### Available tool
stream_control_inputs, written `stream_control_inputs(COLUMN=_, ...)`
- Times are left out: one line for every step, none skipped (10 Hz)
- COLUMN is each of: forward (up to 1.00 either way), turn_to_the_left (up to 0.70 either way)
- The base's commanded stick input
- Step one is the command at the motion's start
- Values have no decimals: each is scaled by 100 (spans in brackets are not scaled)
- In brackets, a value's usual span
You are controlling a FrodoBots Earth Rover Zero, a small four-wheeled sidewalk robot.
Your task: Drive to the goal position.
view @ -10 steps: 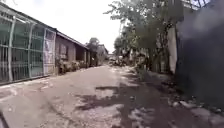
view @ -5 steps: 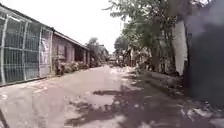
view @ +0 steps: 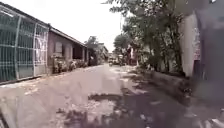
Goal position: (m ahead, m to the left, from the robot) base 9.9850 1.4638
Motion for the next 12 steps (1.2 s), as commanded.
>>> stream_control_inputs(forward=70, turn_to_the_left=0)
stream_control_inputs(forward=70, turn_to_the_left=0)
stream_control_inputs(forward=70, turn_to_the_left=0)
stream_control_inputs(forward=70, turn_to_the_left=0)
stream_control_inputs(forward=70, turn_to_the_left=0)
stream_control_inputs(forward=70, turn_to_the_left=0)
stream_control_inputs(forward=70, turn_to_the_left=0)
stream_control_inputs(forward=70, turn_to_the_left=0)
stream_control_inputs(forward=70, turn_to_the_left=0)
stream_control_inputs(forward=70, turn_to_the_left=0)
stream_control_inputs(forward=70, turn_to_the_left=0)
stream_control_inputs(forward=70, turn_to_the_left=0)
